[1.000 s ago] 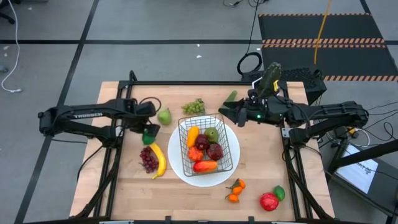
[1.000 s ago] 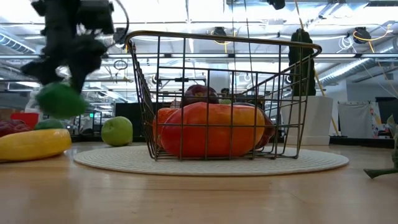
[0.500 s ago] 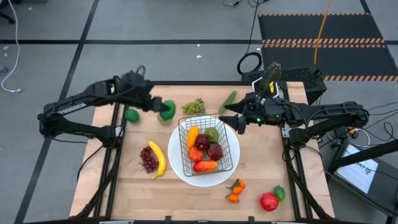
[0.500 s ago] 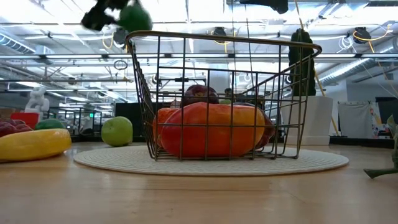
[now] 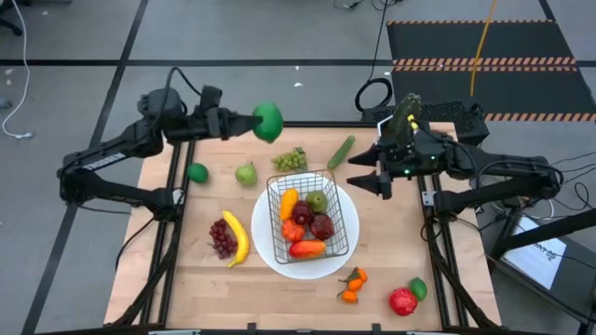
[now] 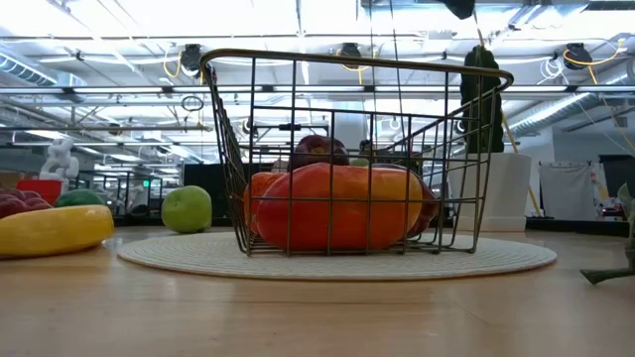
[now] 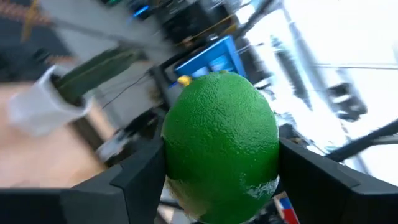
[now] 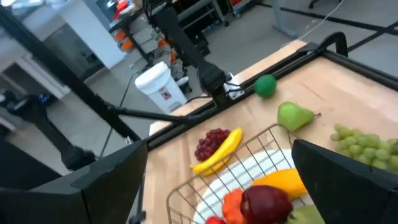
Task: Build produce basket
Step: Put the bottom left green lime into the black wire basket
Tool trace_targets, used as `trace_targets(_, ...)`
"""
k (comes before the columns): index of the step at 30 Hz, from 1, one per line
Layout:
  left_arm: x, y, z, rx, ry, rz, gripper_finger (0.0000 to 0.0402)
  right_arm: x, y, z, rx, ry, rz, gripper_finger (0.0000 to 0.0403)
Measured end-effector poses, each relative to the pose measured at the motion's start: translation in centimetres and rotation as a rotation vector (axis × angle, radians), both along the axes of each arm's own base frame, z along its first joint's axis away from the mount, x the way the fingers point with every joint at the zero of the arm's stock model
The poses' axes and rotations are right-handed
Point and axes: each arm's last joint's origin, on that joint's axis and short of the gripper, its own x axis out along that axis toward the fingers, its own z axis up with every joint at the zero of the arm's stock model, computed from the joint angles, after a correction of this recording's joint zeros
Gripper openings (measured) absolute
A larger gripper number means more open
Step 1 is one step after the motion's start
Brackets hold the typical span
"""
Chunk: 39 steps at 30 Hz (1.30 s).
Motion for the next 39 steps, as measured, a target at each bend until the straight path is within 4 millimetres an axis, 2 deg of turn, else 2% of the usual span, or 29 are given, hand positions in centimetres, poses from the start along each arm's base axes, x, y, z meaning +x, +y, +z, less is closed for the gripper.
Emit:
trace_targets(7,0.1,-0.1,1.4,0.082,-0.151,0.067,0.028,-2.2,0.0,0.5,-0.053,0.0,0.015,0.0393)
trace_targets(13,0.0,-0.1,1.9,0.108,-0.194,0.08,0.0281,-3.0,0.1,0.8,-0.127,-0.015,0.031,0.0393)
trace_targets(26,0.0,-0.1,1.9,0.245,-0.18,0.109,0.0282,-3.2,0.1,0.9,-0.167,-0.021,0.041,0.0393)
trace_targets(33,0.0,-0.1,1.9,0.439,-0.153,0.147,0.0282,-3.2,0.1,0.9,-0.185,-0.02,0.037,0.0393)
trace_targets(39,0.0,-0.1,1.9,0.591,-0.131,0.176,0.0283,-3.1,-0.2,0.8,-0.214,-0.008,-0.041,0.0393)
